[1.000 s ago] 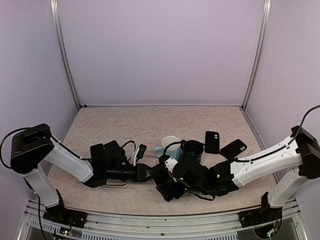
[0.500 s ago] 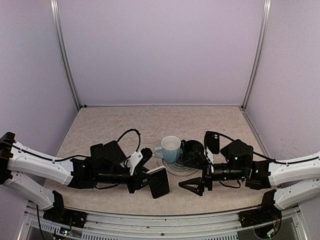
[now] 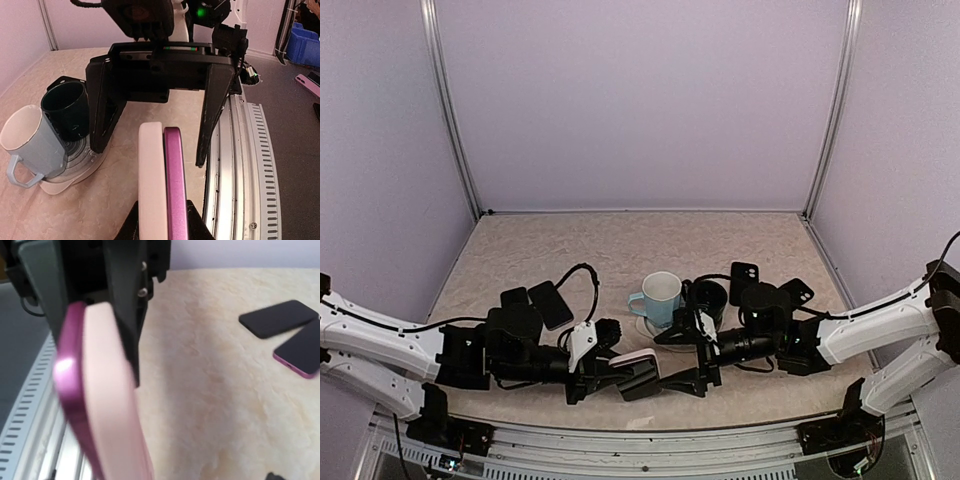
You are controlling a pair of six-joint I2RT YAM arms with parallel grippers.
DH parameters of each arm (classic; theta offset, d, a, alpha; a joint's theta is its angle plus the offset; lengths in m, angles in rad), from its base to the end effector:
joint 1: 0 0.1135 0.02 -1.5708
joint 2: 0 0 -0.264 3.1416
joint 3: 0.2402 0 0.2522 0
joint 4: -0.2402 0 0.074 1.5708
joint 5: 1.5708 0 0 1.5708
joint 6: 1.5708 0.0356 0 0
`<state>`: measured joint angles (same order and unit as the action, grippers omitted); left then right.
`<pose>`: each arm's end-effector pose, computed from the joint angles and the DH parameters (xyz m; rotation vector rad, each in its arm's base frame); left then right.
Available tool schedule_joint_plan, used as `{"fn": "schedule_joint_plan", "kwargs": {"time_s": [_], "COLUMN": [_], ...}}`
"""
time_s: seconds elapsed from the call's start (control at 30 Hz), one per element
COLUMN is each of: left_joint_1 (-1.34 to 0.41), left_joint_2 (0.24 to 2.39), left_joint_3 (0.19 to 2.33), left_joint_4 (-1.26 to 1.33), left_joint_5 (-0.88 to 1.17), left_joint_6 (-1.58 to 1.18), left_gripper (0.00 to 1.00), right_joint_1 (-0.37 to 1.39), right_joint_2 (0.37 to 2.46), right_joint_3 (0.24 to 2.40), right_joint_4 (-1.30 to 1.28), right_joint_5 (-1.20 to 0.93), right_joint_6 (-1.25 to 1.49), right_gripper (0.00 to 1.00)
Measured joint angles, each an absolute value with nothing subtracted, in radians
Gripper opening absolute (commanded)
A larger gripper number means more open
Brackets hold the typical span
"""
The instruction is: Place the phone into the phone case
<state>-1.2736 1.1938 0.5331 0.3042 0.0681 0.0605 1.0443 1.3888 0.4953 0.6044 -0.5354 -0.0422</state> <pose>0.0726 -0.2452 0.2178 1.2918 1.5629 -0.8595 0.1214 0.2449 0.1900 -1.3509 1.4646 1.1690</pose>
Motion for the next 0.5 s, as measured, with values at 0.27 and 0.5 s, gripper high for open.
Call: {"fn": "schedule_joint_plan", "kwargs": {"time_s": [0.27,0.5], "left_joint_1": [-1.291,-1.298], "left_joint_2": [1.187,1.178], "left_joint_3": [0.592,0.613], "left_joint_4": [0.289,0.267], "left_joint_5": [0.048,0.051], "left_joint_6": [0.084,0.087], "left_gripper": [0.0,0.0], "right_joint_1": [1.098,1.106], "right_joint_2": [1.465,1.443], "right_joint_3": [0.582,0.58], "right_joint_4": [0.62,0.596], "right_joint_5": [-0.552,-0.584], "right_joint_6": [-0.075,-0.099], "right_gripper": [0.36,0.0]}}
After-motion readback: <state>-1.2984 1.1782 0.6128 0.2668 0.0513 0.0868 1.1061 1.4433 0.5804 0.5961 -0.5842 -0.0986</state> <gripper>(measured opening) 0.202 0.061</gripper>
